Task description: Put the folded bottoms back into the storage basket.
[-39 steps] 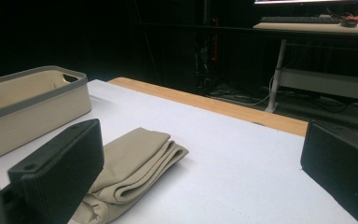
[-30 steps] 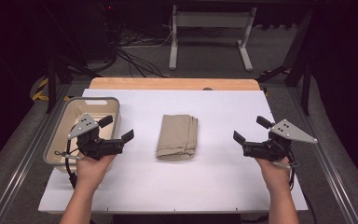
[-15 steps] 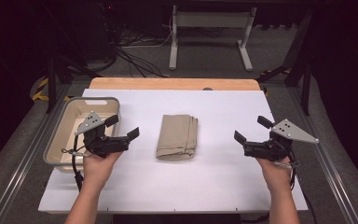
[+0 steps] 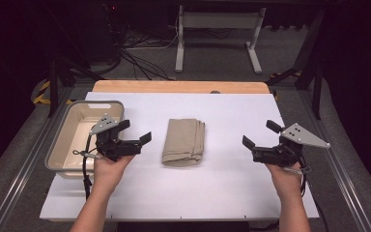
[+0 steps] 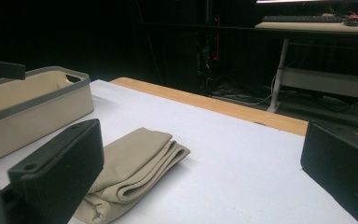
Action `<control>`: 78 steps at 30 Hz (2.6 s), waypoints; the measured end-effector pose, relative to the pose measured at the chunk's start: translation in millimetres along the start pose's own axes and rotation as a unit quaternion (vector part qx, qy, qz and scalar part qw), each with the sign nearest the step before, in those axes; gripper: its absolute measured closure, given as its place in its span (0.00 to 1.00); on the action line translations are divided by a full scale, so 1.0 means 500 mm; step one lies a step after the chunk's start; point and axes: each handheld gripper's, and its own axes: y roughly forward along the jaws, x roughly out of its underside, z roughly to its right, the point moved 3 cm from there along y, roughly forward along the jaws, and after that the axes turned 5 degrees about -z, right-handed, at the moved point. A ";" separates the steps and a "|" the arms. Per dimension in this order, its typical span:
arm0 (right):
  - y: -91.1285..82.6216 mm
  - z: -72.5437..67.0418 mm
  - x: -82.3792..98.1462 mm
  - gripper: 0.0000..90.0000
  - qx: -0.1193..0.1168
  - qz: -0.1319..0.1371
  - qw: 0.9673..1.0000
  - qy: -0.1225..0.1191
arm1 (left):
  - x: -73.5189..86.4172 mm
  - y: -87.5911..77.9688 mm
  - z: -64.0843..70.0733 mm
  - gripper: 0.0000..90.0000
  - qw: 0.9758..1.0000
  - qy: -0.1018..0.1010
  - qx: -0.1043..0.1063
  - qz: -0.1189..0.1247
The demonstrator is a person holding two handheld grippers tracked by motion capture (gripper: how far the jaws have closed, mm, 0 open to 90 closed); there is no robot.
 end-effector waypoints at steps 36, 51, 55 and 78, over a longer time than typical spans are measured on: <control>-0.001 -0.001 -0.001 0.00 -0.005 -0.001 1.000 -0.002 | 0.018 0.125 0.006 0.01 0.994 -0.059 0.035 -0.091; -0.001 0.000 -0.001 0.00 -0.003 -0.003 1.000 -0.001 | 0.032 0.175 -0.002 0.01 0.989 -0.071 0.025 -0.125; -0.004 0.001 -0.002 0.00 -0.002 -0.001 1.000 0.001 | 0.035 0.185 -0.007 0.01 0.988 -0.076 0.023 -0.130; -0.005 0.002 -0.003 0.00 -0.003 0.001 1.000 0.001 | 0.057 0.245 -0.010 0.02 0.979 -0.100 0.020 -0.175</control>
